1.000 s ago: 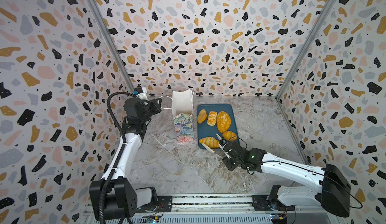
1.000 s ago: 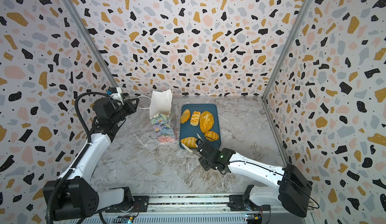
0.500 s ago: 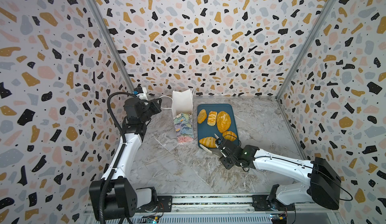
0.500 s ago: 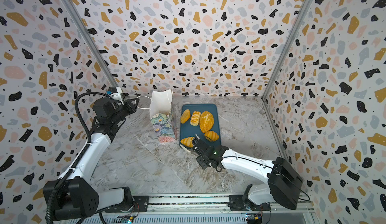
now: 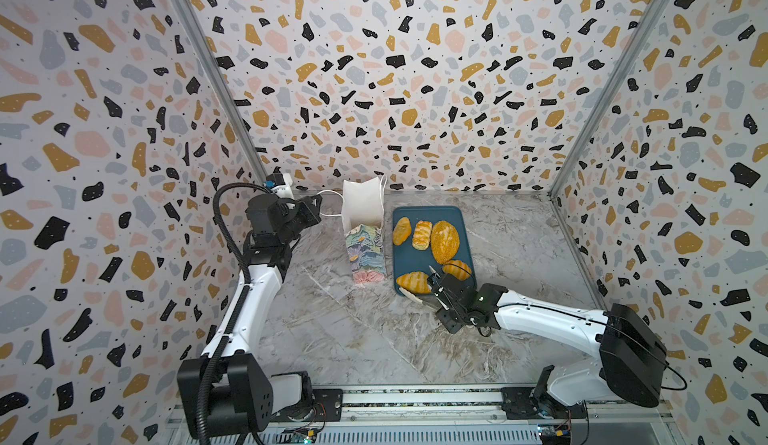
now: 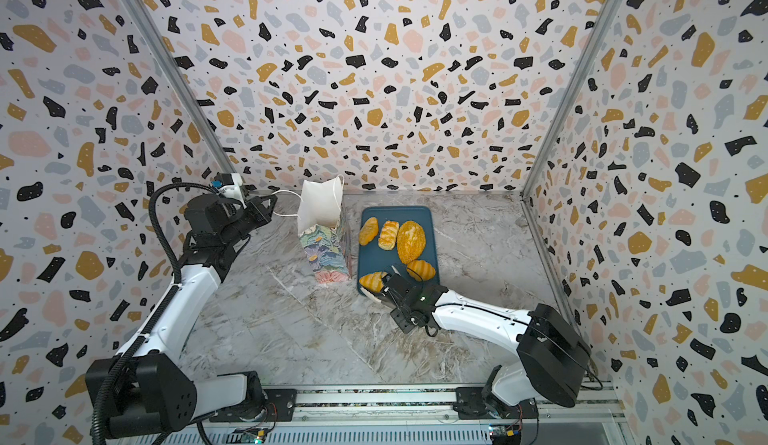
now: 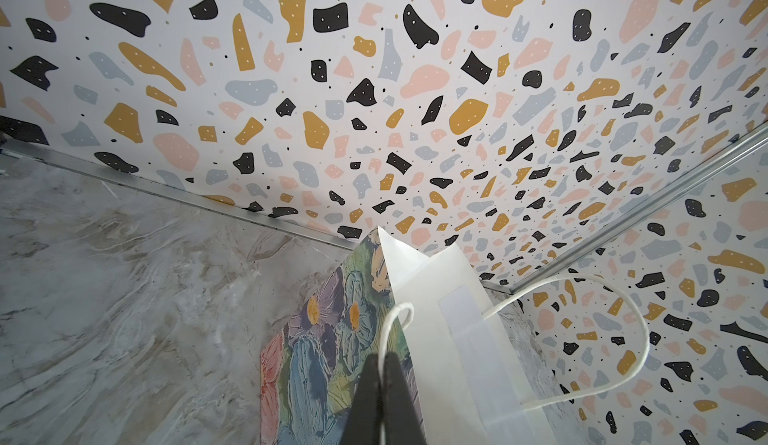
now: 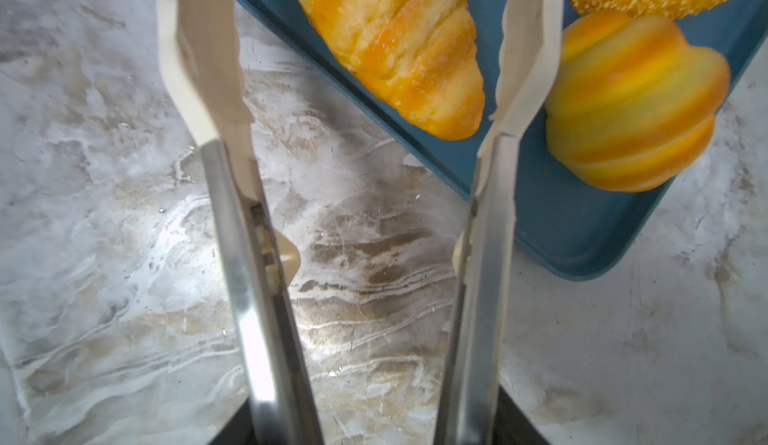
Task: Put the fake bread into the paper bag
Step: 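Lower the open tongs with the right gripper toward the striped croissant nearest the robot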
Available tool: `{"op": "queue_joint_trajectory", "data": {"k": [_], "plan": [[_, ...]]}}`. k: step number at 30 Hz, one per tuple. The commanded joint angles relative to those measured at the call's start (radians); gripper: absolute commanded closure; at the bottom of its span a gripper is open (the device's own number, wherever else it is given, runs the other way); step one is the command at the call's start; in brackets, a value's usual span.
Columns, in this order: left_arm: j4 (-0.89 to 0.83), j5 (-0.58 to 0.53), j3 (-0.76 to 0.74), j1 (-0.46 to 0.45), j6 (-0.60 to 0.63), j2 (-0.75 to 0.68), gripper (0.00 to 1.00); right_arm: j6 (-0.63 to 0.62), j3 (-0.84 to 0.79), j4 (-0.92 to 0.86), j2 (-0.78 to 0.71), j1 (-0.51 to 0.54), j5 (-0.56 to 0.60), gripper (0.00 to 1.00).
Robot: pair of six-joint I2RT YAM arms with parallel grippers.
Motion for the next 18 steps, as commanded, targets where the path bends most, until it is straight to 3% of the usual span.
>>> {"op": "queue_joint_trajectory", "data": {"k": [1, 15, 18], "plan": [[0.025, 0.003, 0.008, -0.003, 0.006, -0.016, 1.00, -0.008, 0.046, -0.001, -0.008, -0.004, 0.010, 0.43], [0.025, 0.007, 0.009, -0.003, 0.004, -0.010, 1.00, -0.057, 0.092, -0.015, 0.057, -0.022, 0.005, 0.46], [0.031, 0.018, 0.008, -0.003, -0.001, -0.007, 1.00, -0.059, 0.094, -0.016, 0.076, -0.022, 0.011, 0.55]]}}
